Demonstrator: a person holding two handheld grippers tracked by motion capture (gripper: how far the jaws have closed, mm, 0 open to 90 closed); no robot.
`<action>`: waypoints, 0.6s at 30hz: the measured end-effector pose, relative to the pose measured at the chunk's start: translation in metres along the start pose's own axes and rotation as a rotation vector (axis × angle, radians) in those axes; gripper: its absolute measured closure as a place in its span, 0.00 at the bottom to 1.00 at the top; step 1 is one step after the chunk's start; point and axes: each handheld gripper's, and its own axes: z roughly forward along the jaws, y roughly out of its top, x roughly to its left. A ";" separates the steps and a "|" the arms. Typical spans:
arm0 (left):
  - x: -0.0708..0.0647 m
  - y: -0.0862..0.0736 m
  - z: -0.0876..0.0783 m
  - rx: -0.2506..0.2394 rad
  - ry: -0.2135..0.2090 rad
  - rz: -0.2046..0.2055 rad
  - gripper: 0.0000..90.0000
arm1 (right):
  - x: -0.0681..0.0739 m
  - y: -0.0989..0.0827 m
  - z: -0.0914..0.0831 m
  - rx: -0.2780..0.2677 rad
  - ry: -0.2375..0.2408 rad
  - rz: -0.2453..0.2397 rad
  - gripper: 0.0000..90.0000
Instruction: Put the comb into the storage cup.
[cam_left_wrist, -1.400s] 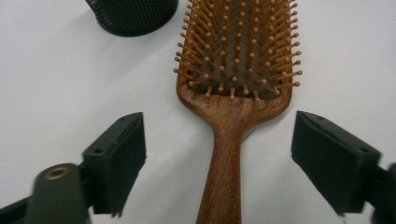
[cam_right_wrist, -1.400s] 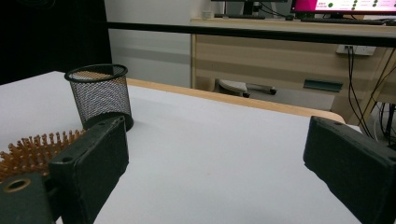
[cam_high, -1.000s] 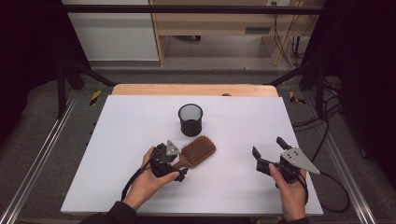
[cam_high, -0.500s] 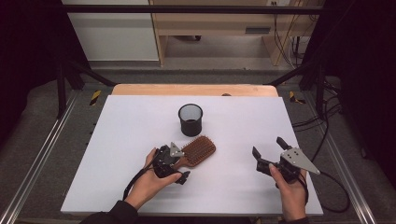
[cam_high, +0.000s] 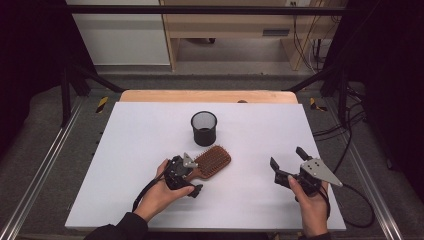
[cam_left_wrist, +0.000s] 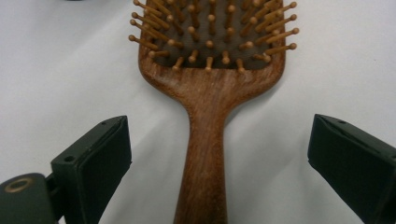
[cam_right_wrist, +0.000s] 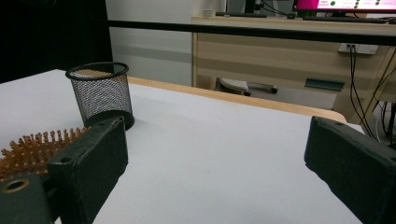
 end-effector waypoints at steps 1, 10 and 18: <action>0.001 0.000 0.000 0.001 0.000 -0.005 0.08 | 0.000 0.000 0.000 0.000 0.001 -0.001 0.07; 0.006 0.002 -0.001 0.017 -0.017 -0.003 0.12 | 0.000 0.000 0.000 0.002 0.001 -0.001 0.07; 0.008 0.004 -0.001 0.036 -0.032 0.006 0.21 | 0.000 0.000 0.000 0.004 0.002 -0.002 0.07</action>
